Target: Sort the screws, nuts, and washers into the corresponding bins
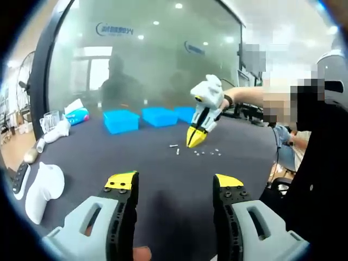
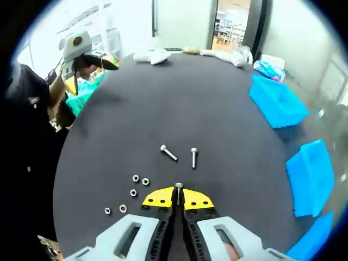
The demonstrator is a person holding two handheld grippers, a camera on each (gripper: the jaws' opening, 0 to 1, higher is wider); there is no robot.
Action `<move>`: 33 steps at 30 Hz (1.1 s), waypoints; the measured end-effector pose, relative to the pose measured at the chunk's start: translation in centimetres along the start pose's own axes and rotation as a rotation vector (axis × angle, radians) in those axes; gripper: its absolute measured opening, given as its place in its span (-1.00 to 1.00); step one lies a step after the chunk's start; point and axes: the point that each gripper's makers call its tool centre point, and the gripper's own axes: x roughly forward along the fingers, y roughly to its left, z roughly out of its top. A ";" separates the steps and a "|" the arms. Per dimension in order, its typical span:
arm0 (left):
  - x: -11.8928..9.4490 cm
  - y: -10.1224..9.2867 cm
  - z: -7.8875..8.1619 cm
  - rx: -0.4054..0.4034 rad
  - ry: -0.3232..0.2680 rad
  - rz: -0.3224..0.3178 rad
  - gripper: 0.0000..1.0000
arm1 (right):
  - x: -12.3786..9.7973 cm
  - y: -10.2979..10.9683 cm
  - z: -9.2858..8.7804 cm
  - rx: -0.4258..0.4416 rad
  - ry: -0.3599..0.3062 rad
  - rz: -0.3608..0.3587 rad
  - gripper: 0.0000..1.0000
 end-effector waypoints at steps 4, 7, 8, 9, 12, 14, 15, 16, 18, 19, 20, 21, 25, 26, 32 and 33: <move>0.1 -0.1 0.2 0.002 -0.003 -0.002 0.06 | -0.3 -0.1 -0.1 0.020 -0.039 -0.025 -0.98; 0.1 0.0 0.4 0.003 -0.008 0.002 0.06 | -1.1 -0.2 0.2 0.054 -0.104 -0.052 -0.98; 0.1 0.0 0.5 0.003 -0.010 0.004 0.06 | -1.5 -0.3 0.3 0.065 -0.127 -0.064 -0.98; 0.1 0.0 0.6 0.003 -0.012 0.005 0.06 | -2.0 -0.2 0.3 0.072 -0.142 -0.073 -0.98; 0.1 0.1 0.7 0.005 -0.017 0.008 0.06 | -3.5 -0.2 0.5 0.094 -0.214 -0.112 -0.98; 0.2 0.1 0.8 0.002 -0.019 0.005 0.06 | -4.7 -0.2 0.5 0.108 -0.252 -0.148 -0.98; 0.2 0.0 0.9 0.003 -0.019 0.004 0.06 | -5.3 -0.1 0.4 0.105 -0.268 -0.165 -0.98; 0.3 0.0 0.9 0.006 -0.020 0.003 0.06 | -5.9 -0.1 0.4 0.111 -0.292 -0.187 -0.98; 0.3 -0.1 1.2 0.009 -0.025 0.004 0.06 | -7.2 -0.1 0.6 0.116 -0.358 -0.242 -0.98; 0.3 -0.1 1.2 0.010 -0.027 0.003 0.06 | -7.8 0.2 0.6 0.124 -0.383 -0.256 -0.98; 0.3 -0.1 1.4 0.010 -0.031 0.003 0.06 | -8.3 0.5 0.5 0.131 -0.402 -0.272 -0.98; 0.3 -0.1 1.5 0.011 -0.034 0.004 0.06 | -8.8 0.5 0.5 0.133 -0.422 -0.302 -0.98; 0.4 -0.1 2.0 0.011 -0.047 0.010 0.06 | -11.2 1.7 -0.1 0.149 -0.508 -0.379 -0.98; 0.4 -0.1 2.2 0.012 -0.050 0.010 0.06 | -11.6 1.7 -0.3 0.157 -0.518 -0.398 -0.98; 0.5 -0.5 3.1 0.028 -0.064 0.009 0.06 | -15.4 2.7 -1.6 0.206 -0.652 -0.524 -0.98; 0.5 -0.6 3.3 0.031 -0.065 0.010 0.06 | -15.8 3.0 -1.9 0.219 -0.663 -0.533 -0.98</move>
